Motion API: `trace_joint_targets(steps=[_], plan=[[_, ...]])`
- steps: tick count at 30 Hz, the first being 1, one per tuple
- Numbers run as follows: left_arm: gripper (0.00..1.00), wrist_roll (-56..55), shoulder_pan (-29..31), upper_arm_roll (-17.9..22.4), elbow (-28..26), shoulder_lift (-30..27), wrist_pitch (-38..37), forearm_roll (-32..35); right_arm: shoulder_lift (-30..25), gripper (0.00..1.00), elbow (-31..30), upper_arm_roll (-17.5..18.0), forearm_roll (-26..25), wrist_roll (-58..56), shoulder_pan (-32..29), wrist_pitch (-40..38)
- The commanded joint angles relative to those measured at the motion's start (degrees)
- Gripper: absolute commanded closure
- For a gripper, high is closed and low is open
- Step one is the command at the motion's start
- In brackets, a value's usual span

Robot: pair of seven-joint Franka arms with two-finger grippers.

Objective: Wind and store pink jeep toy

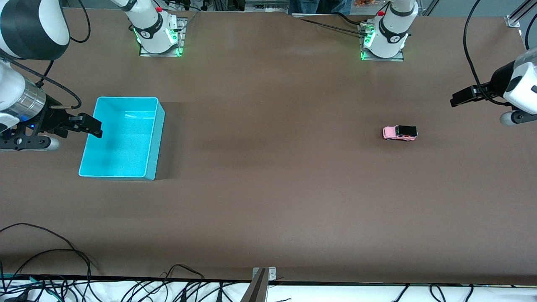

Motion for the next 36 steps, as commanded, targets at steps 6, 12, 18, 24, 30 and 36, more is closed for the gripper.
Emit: trace_joint_targets(steps=[6,12,18,24,30,36], plan=[[0.0,0.5,0.2,-3.4,-1.1,-0.9,-0.9,-0.3,0.0,0.0,0.3,-0.1,-0.2,0.2,-0.1,-0.3],[0.0,0.5,0.2,-3.3,-0.7,-0.8,-0.8,-0.3,0.0,0.0,0.3,-0.1,-0.2,0.2,-0.1,-0.3],[0.0,0.5,-2.6,-3.0,-0.6,-1.0,-0.6,-0.2,0.0,0.0,0.3,-0.1,-0.3,0.2,0.0,-0.3],[0.0,0.4,-17.8,8.2,-0.6,-2.0,-1.0,2.8,0.0,0.0,0.3,-0.1,-0.4,0.2,0.0,-0.3],[0.0,0.5,-22.7,11.9,-1.2,-2.6,-1.2,3.3,0.0,0.0,0.3,0.0,-0.5,0.2,0.2,-0.2],[0.0,0.5,-25.6,13.0,-1.5,-3.0,-1.1,4.6,0.0,0.0,0.4,0.0,-0.5,0.2,0.2,-0.2]])
